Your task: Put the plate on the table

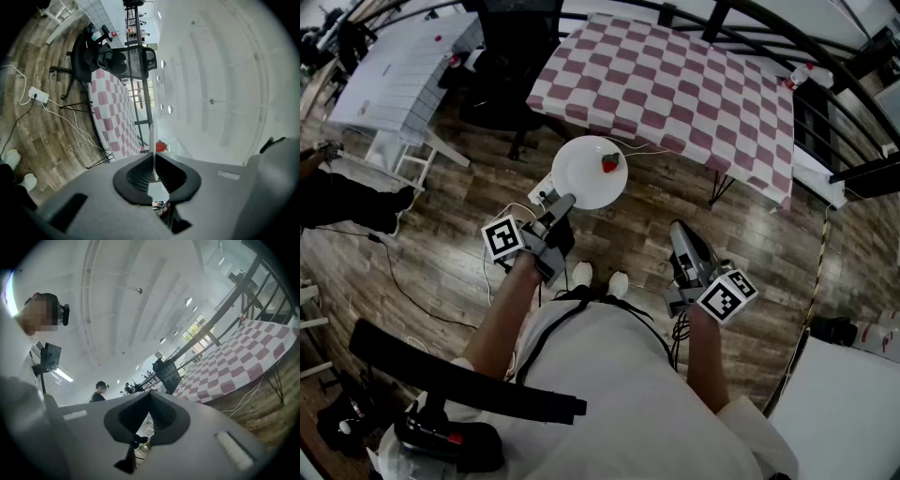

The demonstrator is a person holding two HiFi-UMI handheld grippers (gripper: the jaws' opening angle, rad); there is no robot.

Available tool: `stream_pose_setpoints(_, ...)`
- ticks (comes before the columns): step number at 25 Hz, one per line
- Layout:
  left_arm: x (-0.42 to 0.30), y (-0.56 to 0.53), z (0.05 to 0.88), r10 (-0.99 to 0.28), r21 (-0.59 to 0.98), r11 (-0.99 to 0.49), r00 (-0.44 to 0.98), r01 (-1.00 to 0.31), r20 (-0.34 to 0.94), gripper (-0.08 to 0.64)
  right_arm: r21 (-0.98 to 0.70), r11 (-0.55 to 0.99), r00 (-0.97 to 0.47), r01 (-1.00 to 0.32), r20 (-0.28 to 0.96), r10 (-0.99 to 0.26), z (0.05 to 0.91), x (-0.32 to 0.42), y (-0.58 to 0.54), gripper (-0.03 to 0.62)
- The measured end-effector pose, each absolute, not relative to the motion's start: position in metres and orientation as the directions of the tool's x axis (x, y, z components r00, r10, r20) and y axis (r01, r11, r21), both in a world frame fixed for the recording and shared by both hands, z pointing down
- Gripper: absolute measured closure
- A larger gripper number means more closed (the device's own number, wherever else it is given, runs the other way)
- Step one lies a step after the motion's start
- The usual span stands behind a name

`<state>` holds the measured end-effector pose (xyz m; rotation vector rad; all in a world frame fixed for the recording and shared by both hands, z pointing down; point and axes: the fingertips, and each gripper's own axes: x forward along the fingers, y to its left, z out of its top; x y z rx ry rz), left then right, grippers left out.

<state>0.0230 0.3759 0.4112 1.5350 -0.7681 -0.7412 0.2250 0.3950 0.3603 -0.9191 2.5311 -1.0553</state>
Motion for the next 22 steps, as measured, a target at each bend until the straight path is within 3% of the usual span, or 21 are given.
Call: stream_pose_setpoints(22,-0.027,0.36,0.415,-0.763,0.994,-0.088,0.645,-0.058,-0.03,0.54,-0.759,0.438,-0.695,-0.482,0.027,-0.719,0.362,0.179,0.384,0.586)
